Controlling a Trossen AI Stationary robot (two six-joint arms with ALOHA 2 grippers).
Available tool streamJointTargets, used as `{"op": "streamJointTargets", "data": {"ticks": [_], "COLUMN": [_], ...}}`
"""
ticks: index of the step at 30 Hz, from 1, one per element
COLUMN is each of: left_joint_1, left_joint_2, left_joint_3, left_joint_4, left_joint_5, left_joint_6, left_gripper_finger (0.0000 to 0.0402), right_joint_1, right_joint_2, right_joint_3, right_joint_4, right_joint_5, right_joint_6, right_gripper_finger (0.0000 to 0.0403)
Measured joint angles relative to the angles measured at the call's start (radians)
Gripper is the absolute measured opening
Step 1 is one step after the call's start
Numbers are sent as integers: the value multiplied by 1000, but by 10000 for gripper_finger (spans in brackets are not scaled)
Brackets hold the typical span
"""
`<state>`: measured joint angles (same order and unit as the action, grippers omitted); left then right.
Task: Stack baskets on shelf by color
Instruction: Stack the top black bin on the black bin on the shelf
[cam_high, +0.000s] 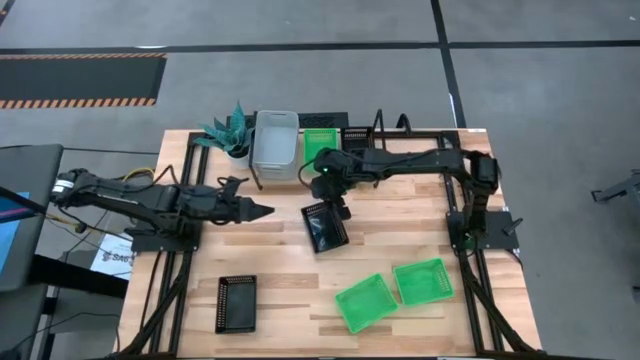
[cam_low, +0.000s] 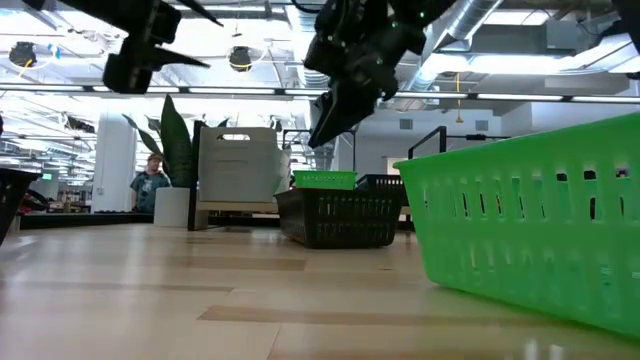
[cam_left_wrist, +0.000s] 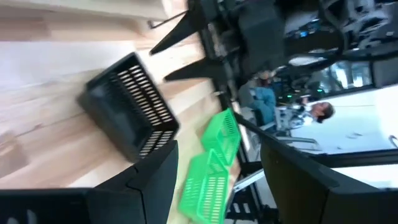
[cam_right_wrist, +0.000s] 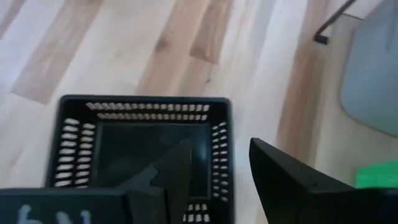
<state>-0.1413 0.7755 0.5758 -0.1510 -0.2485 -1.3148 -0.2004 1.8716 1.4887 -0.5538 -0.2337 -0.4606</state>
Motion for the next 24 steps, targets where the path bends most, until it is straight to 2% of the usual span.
{"op": "streamJointTargets", "data": {"ticks": [7, 13, 18, 21, 24], "left_joint_1": [-4, -4, -4, -4, -4], "left_joint_2": [-5, -5, -5, -5, -5], "left_joint_3": [0, 0, 0, 0, 0], "left_joint_4": [-100, -119, -143, -157, -158], "left_joint_5": [-3, -2, 0, 4, 4], "left_joint_6": [-37, -31, -32, -29, -26], "left_gripper_finger": [217, 217, 217, 217, 217], "right_joint_1": [-19, -15, -16, -15, -11], "right_joint_2": [7, 112, 186, 197, 197], "right_joint_3": [-63, -56, -27, -10, -7], "right_joint_4": [97, 103, 87, 75, 65], "right_joint_5": [1, 2, 25, 33, 48], "right_joint_6": [23, 20, 83, 87, 90], "right_gripper_finger": [184, 184, 183, 169, 131]}}
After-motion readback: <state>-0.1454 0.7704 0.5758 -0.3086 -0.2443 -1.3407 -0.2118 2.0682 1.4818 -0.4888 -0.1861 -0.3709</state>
